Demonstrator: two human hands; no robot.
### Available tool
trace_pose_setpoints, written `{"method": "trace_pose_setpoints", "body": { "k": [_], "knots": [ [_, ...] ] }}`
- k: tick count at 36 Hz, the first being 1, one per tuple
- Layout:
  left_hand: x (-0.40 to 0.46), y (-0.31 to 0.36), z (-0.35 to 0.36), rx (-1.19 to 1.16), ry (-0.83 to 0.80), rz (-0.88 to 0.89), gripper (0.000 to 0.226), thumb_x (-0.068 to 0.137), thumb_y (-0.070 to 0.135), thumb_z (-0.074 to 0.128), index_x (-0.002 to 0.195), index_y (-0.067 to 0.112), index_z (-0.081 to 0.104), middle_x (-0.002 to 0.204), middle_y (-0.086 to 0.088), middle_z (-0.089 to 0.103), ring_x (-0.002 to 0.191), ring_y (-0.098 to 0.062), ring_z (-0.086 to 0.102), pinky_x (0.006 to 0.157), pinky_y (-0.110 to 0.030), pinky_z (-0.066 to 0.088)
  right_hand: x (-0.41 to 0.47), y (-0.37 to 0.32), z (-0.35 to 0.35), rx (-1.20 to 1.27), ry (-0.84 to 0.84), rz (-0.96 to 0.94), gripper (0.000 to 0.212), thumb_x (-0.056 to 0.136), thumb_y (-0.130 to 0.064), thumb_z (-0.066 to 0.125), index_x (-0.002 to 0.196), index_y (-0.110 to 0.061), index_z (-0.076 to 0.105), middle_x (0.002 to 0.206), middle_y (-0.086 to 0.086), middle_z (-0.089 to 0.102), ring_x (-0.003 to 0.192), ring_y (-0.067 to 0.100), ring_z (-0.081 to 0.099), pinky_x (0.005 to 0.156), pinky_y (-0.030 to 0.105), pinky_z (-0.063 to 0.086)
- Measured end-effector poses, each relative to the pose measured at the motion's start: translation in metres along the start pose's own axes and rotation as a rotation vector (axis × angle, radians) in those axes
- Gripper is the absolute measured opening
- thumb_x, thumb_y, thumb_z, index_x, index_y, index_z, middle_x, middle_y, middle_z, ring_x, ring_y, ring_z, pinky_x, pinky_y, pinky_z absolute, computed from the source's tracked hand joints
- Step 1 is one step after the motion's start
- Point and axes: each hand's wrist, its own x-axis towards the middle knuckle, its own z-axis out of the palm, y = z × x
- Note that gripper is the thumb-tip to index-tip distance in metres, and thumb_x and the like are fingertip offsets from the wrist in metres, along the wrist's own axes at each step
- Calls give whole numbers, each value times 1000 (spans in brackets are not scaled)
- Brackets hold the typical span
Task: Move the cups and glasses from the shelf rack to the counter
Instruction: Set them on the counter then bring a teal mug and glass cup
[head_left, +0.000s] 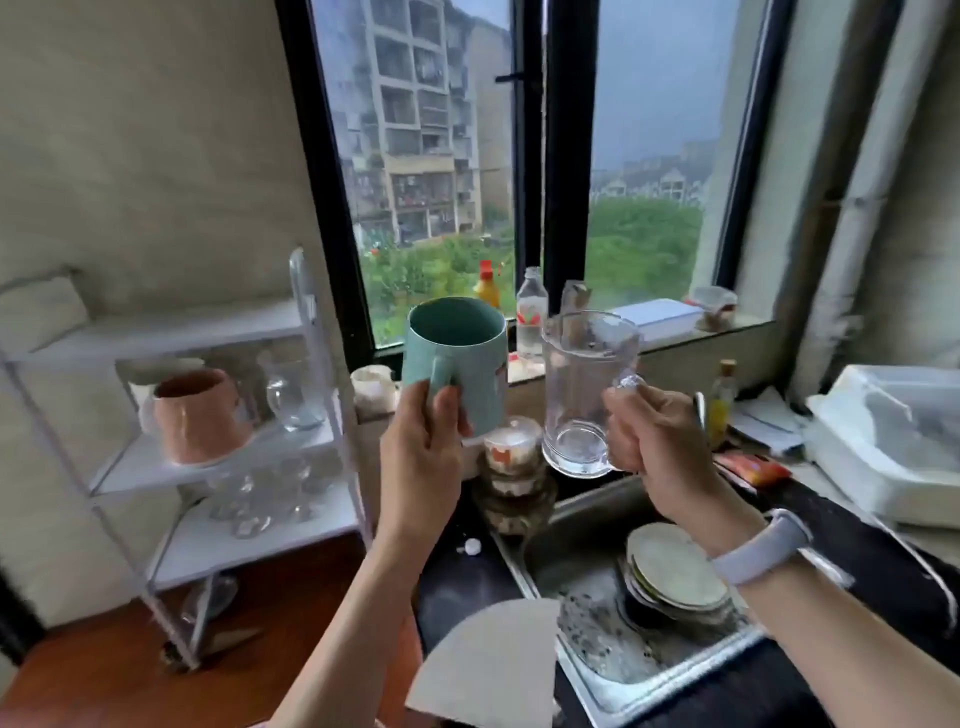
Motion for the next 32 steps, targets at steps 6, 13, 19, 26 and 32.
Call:
{"method": "trace_pose_setpoints", "body": {
  "k": [6, 13, 19, 26, 32],
  "knots": [
    [-110, 20, 121, -82, -229, -89, 24, 96, 21, 43, 72, 19, 47, 63, 8, 50, 54, 0, 46, 49, -15, 36, -92, 1, -155, -260, 262, 86, 43, 86, 0, 50, 49, -15, 33, 35, -11, 27, 31, 5, 21, 35, 16, 18],
    [-215, 56, 260, -214, -613, -100, 26, 96, 22, 43, 70, 18, 46, 64, 5, 48, 60, -9, 45, 59, -37, 43, -202, -9, -298, -428, 567, 225, 55, 84, 1, 51, 42, -23, 26, 39, -11, 24, 37, 5, 19, 43, 24, 17],
    [-284, 104, 374, -319, -897, 0, 25, 95, 21, 45, 74, 7, 51, 63, 7, 50, 56, -1, 48, 52, -21, 37, -273, -29, -394, -509, 867, 278, 56, 83, -1, 53, 35, -18, 32, 33, -11, 27, 34, 4, 23, 42, 23, 20],
    [-353, 170, 496, -491, -1158, -12, 29, 95, 24, 45, 77, 3, 53, 62, 3, 55, 60, -18, 56, 56, -33, 45, -321, -59, -501, -550, 1133, 287, 40, 68, -22, 53, 35, -19, 30, 33, -11, 26, 34, 4, 21, 46, 25, 17],
    [-394, 216, 619, -565, -1263, 20, 32, 95, 22, 46, 64, 13, 45, 58, 3, 51, 52, -6, 44, 51, -16, 36, -331, -78, -616, -559, 1289, 269, 40, 70, -23, 53, 35, -18, 34, 29, -10, 29, 29, 6, 25, 37, 18, 21]
  ]
}}
